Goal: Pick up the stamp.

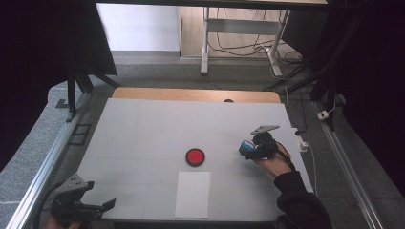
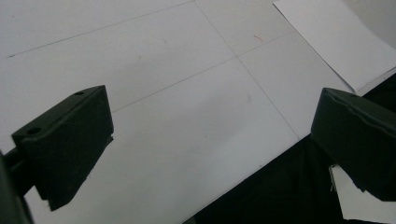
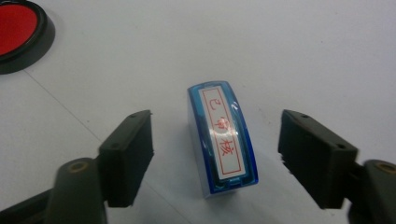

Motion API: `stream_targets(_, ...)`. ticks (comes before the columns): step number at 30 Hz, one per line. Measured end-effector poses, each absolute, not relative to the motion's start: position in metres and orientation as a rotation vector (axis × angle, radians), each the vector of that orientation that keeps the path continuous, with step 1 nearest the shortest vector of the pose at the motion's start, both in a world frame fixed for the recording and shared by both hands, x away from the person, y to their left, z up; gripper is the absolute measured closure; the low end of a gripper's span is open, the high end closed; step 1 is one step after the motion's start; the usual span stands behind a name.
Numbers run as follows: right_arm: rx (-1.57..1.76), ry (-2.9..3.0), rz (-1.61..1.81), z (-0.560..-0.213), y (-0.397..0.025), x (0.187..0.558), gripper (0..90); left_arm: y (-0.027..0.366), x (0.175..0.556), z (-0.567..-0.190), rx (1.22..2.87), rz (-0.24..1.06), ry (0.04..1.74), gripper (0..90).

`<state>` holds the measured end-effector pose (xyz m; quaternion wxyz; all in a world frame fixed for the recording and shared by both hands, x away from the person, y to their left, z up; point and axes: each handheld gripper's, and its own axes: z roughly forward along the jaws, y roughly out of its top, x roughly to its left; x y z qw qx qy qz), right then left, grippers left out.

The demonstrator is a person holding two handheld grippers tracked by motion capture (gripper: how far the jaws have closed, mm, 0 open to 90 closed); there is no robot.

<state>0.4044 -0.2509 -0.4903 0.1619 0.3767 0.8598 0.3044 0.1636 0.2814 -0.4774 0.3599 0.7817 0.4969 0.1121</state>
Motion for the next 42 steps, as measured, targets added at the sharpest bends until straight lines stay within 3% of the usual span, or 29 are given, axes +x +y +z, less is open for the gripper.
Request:
stream_targets(7, 1.048, 2.469, 0.893, -0.485, -0.252, 0.405, 46.9, 0.281, 0.164, -0.477, 2.015, 0.289, 1.283, 0.0)
stream_targets(16, 1.035, 2.472, 0.916, -0.480, -0.255, 0.406, 64.3, 0.281, 0.164, -0.477, 2.018, 0.289, 1.283, 0.0)
stream_targets(23, 1.036, 2.493, 0.908, -0.480, -0.256, 0.407, 70.5, 0.281, 0.164, -0.477, 2.021, 0.287, 1.281, 0.0)
stream_targets(42, 0.964, 2.511, 0.967, -0.468, -0.258, 0.401, 71.5, 0.282, 0.163, -0.477, 2.019, 0.275, 1.263, 0.0)
